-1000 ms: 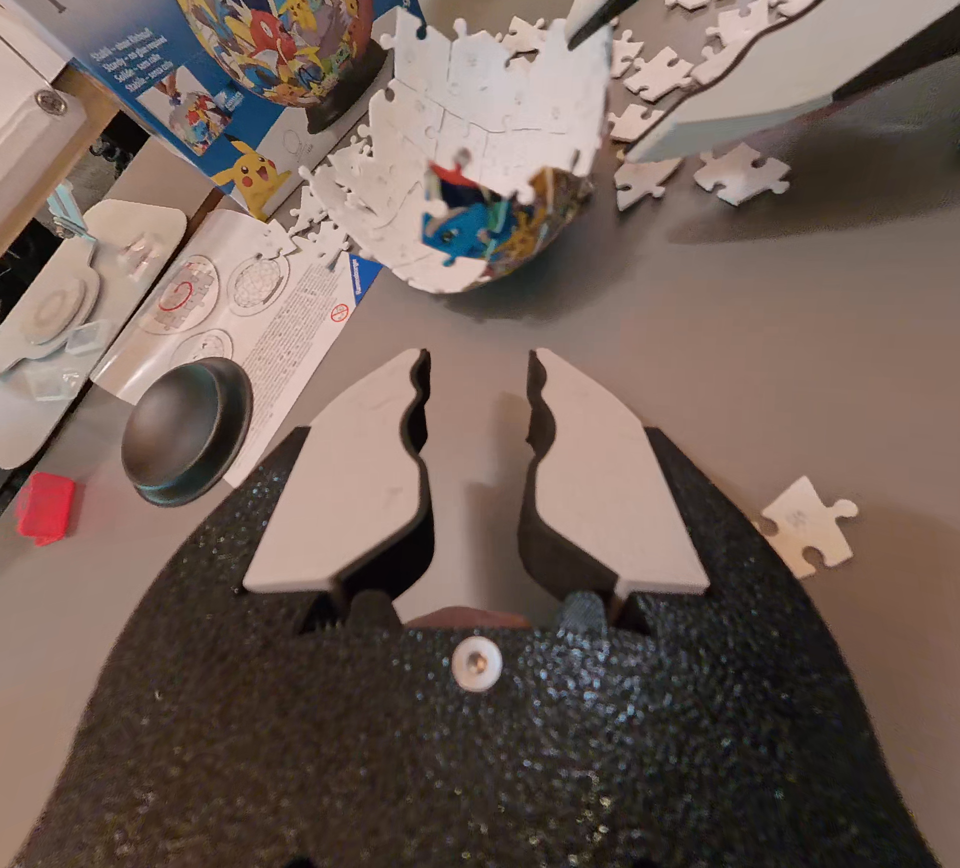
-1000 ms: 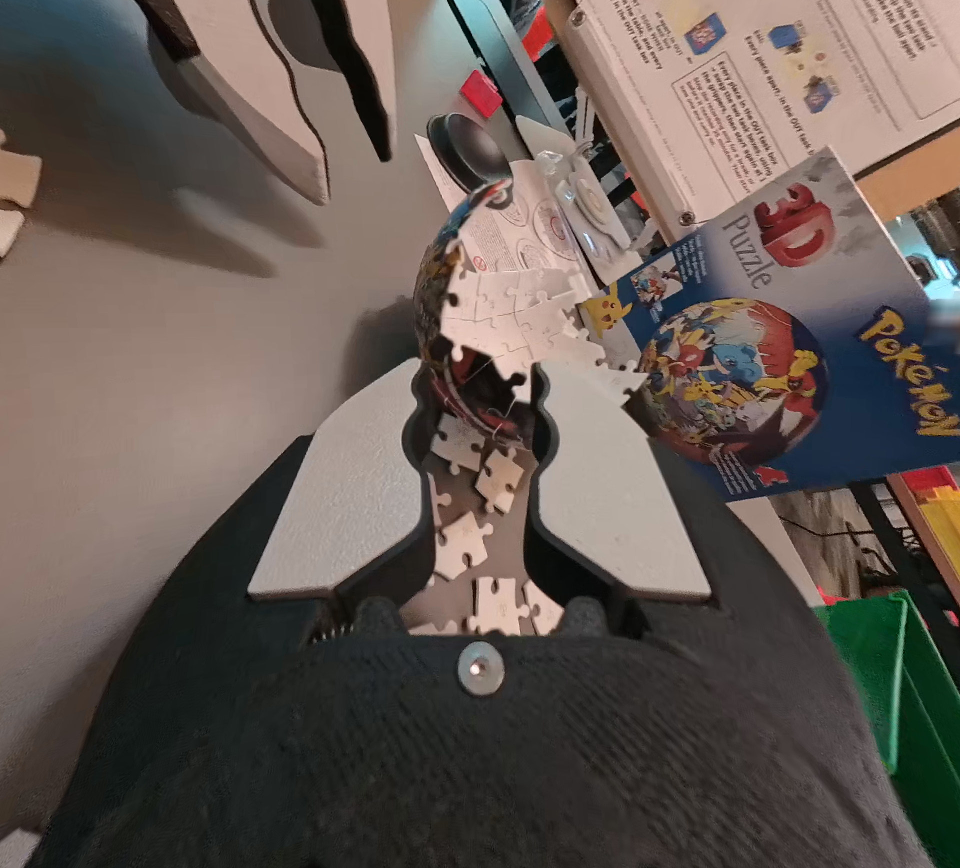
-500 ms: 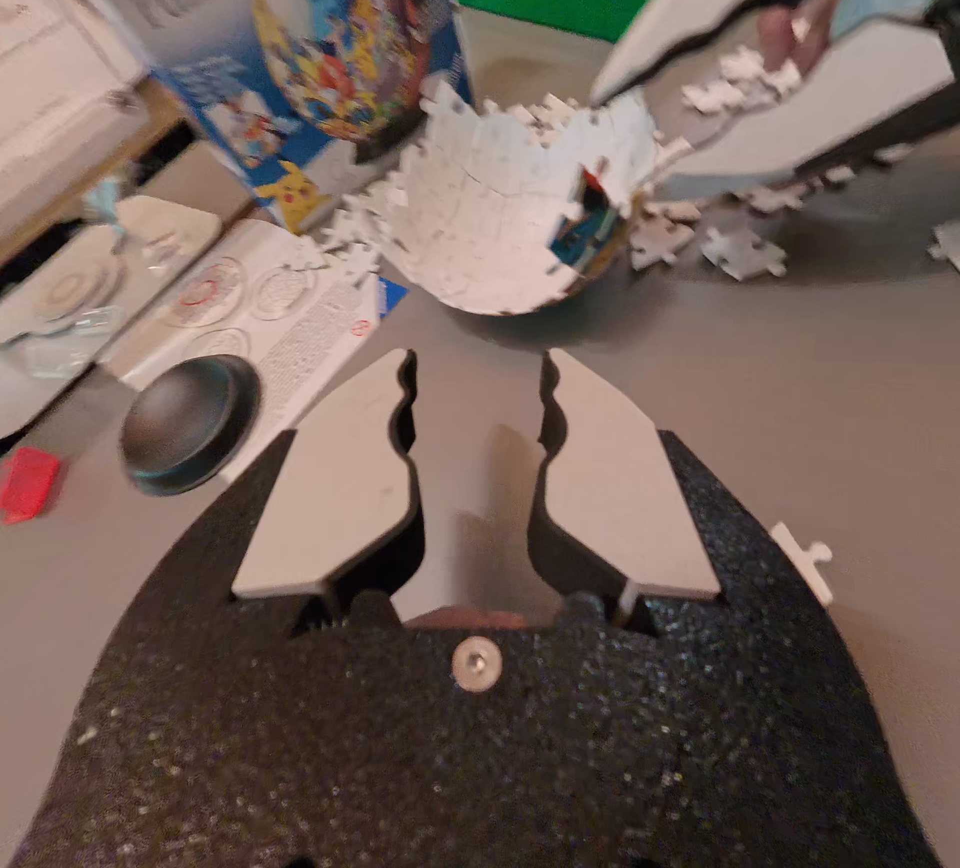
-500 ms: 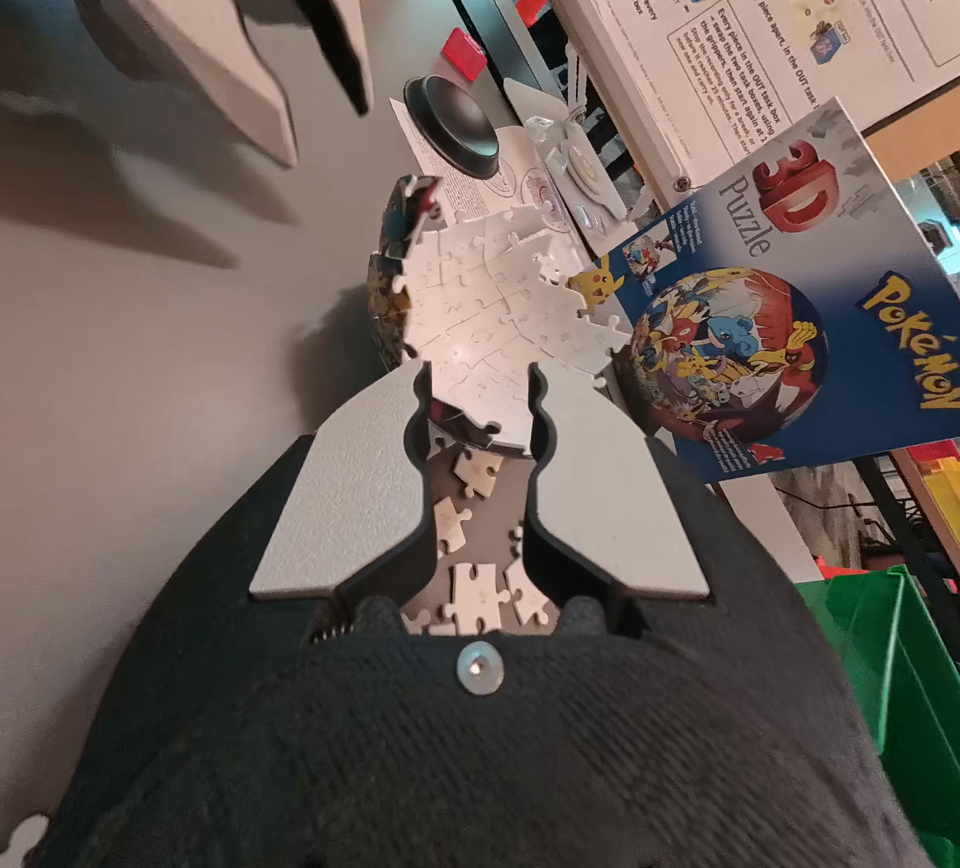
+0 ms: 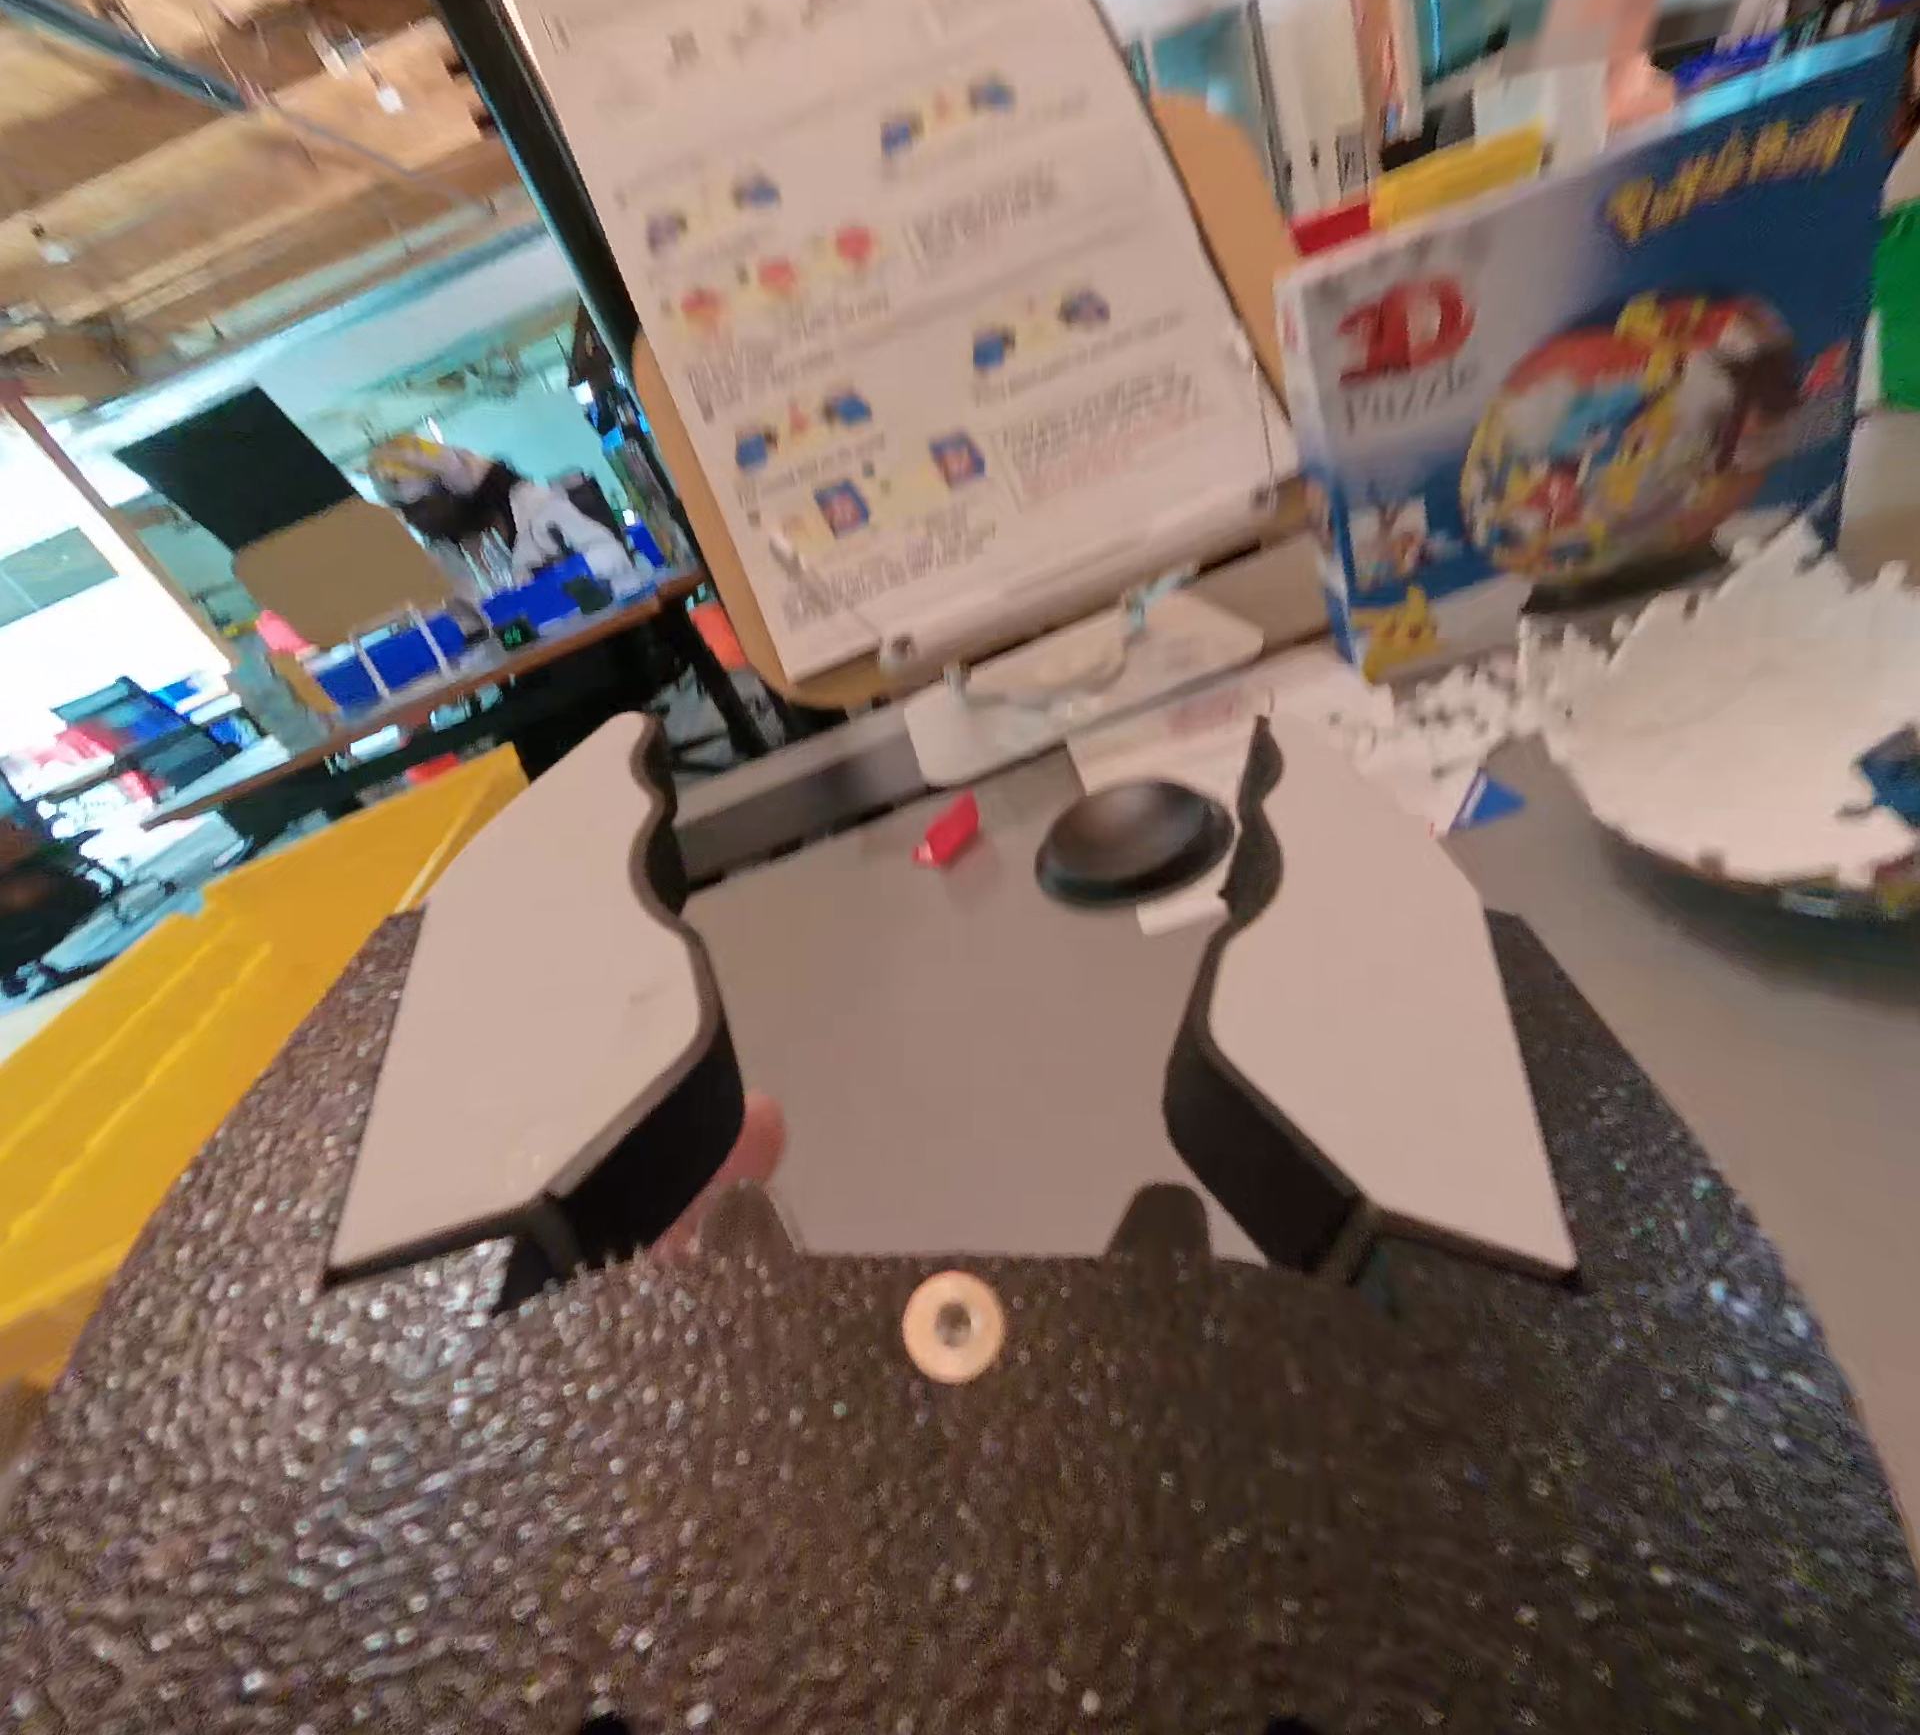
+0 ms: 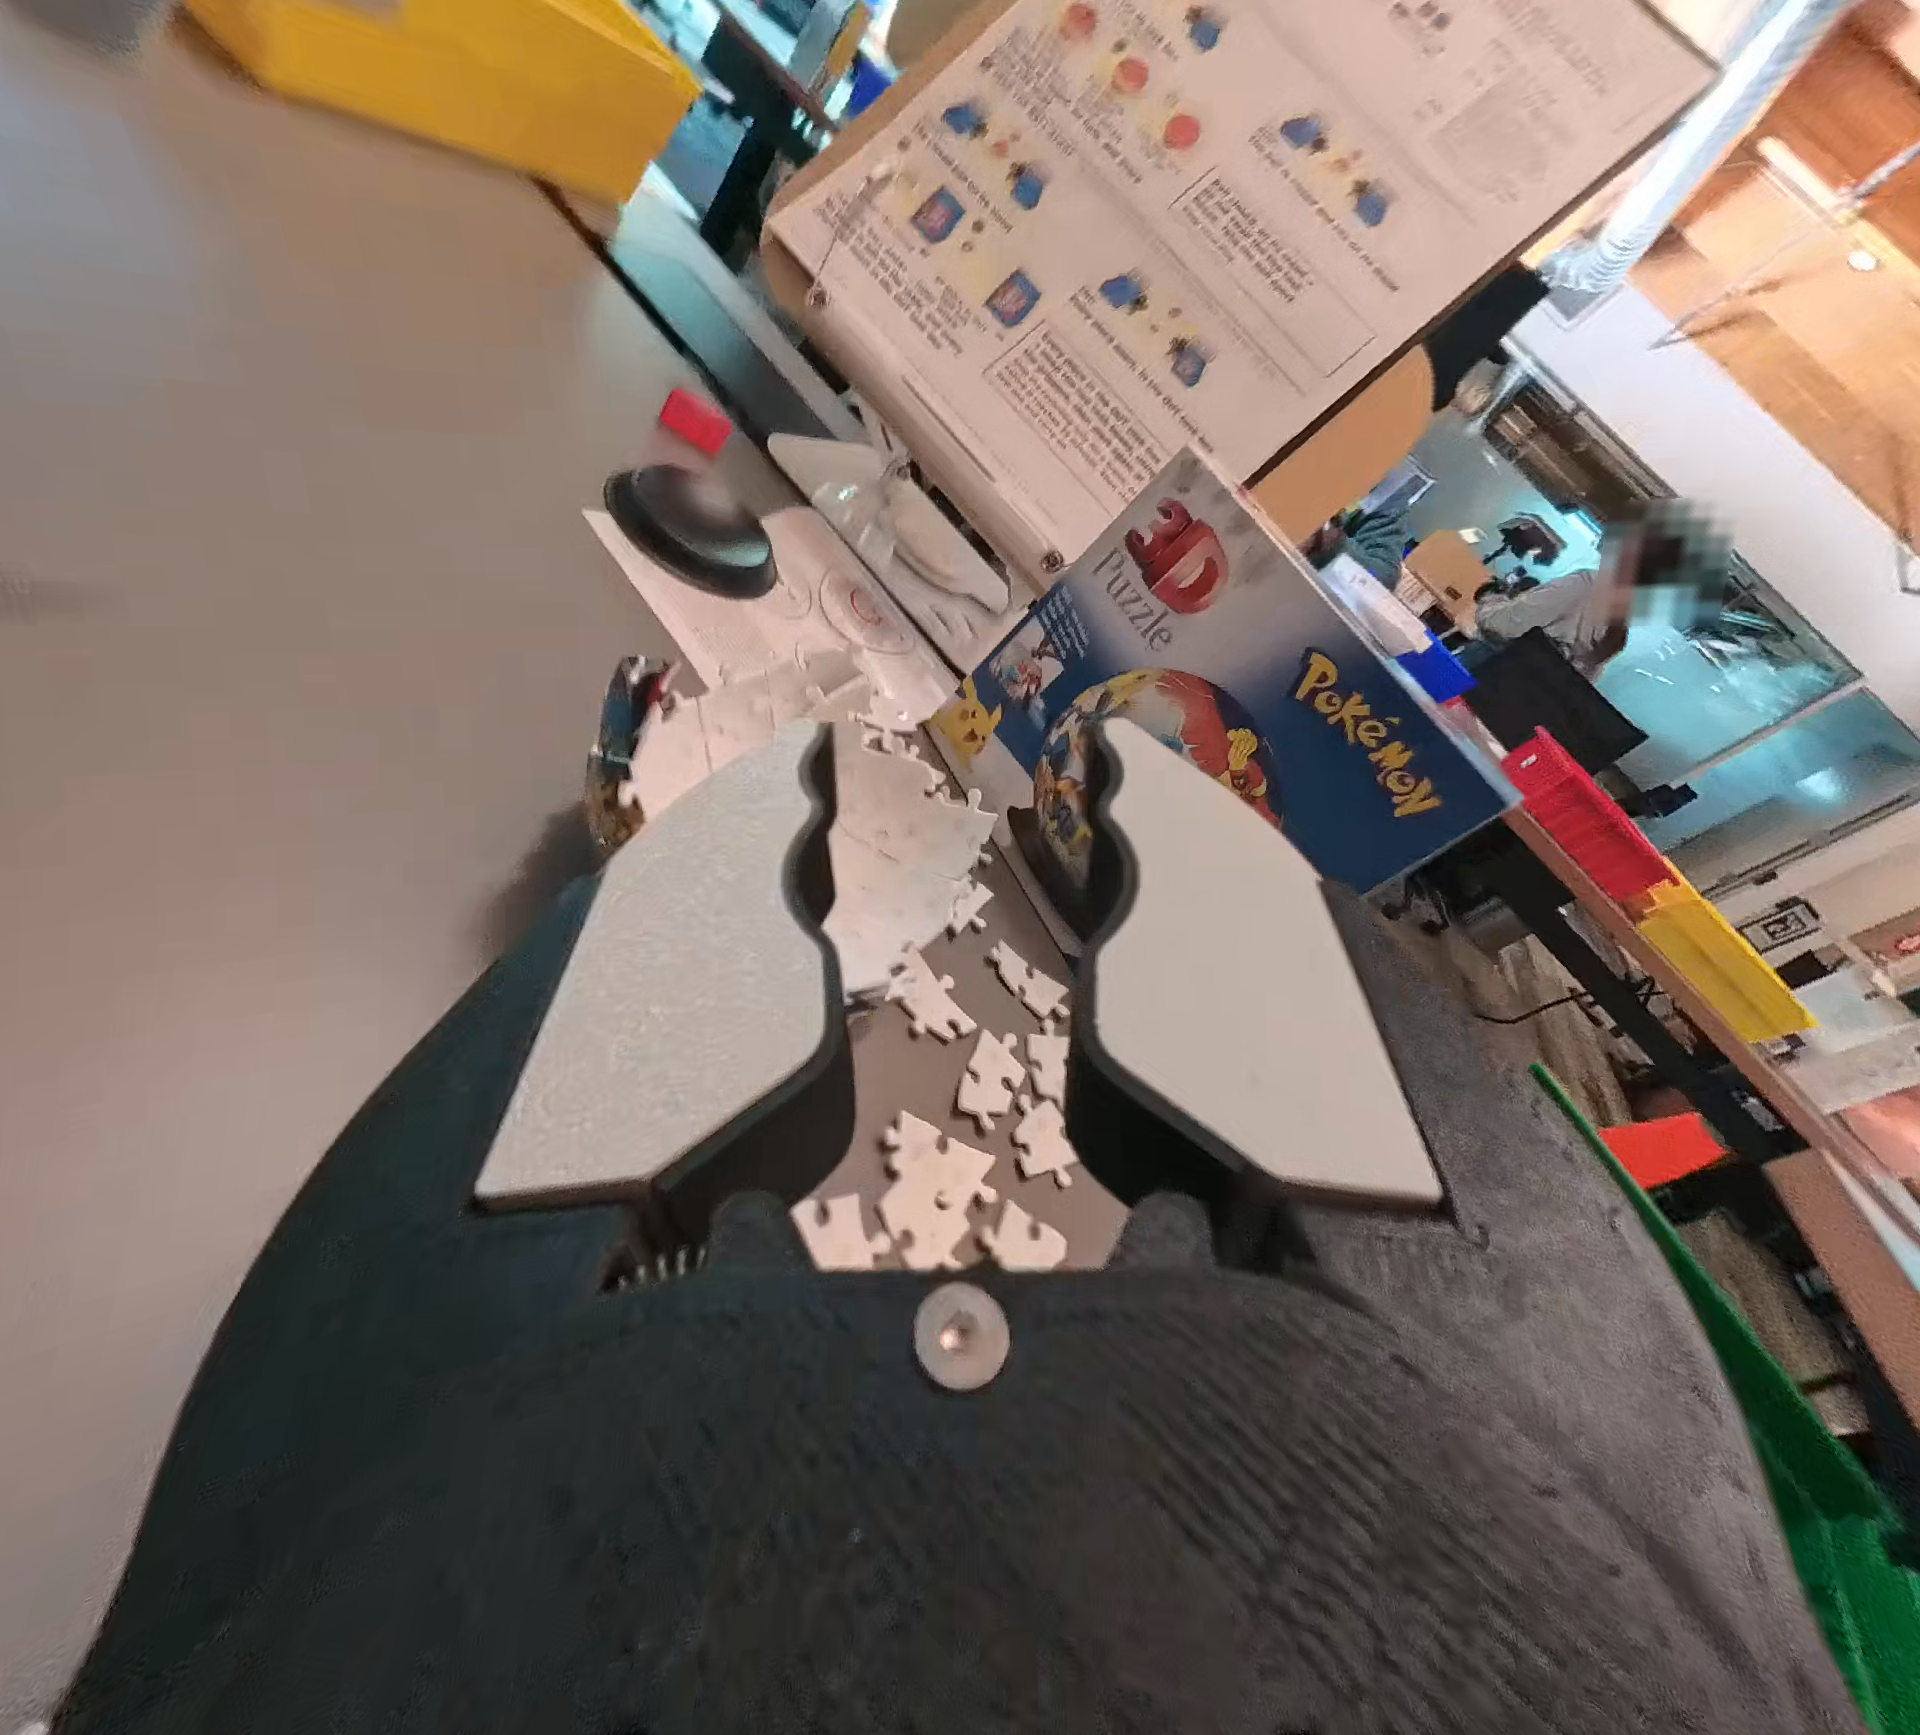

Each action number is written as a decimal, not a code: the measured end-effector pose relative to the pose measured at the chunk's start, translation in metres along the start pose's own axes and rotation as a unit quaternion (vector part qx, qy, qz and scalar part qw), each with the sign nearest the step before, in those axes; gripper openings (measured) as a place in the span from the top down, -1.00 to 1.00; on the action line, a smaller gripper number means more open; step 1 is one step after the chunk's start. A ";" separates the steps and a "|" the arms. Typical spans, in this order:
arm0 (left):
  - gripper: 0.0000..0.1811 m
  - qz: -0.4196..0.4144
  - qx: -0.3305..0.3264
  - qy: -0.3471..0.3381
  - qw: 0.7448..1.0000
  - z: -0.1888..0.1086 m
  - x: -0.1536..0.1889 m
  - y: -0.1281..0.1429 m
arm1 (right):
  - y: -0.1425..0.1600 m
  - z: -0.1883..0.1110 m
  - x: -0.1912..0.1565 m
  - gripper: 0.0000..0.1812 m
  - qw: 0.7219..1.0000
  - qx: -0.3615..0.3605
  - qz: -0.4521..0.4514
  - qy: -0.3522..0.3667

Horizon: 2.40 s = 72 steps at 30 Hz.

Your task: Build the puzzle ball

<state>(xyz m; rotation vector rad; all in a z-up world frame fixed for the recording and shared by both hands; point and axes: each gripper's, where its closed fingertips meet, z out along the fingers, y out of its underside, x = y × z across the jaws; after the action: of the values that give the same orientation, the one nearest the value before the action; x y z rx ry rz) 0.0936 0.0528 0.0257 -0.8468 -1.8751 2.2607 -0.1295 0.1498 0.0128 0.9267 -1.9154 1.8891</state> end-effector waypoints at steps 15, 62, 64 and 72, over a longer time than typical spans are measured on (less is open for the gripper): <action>-0.22 0.051 -0.092 -0.025 0.994 -0.024 -0.011 0.049 | 0.020 -0.012 -0.025 0.29 0.996 -0.079 0.027 0.026; 0.08 -0.111 -0.306 0.358 0.875 0.000 0.044 0.113 | 0.043 0.042 -0.089 0.66 0.851 -0.316 0.199 -0.368; 0.08 -0.112 -0.310 0.366 0.870 -0.002 0.046 0.114 | 0.043 0.044 -0.093 0.61 0.850 -0.314 0.204 -0.371; 0.09 -0.107 -0.314 0.366 0.869 -0.004 0.043 0.115 | 0.043 0.051 -0.088 0.83 0.859 -0.305 0.186 -0.366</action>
<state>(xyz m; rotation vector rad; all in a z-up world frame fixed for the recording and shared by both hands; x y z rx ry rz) 0.0907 0.0452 -0.0966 -1.2466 -2.1175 0.9346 -0.0791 0.1178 -0.0802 1.2048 -3.0666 0.9364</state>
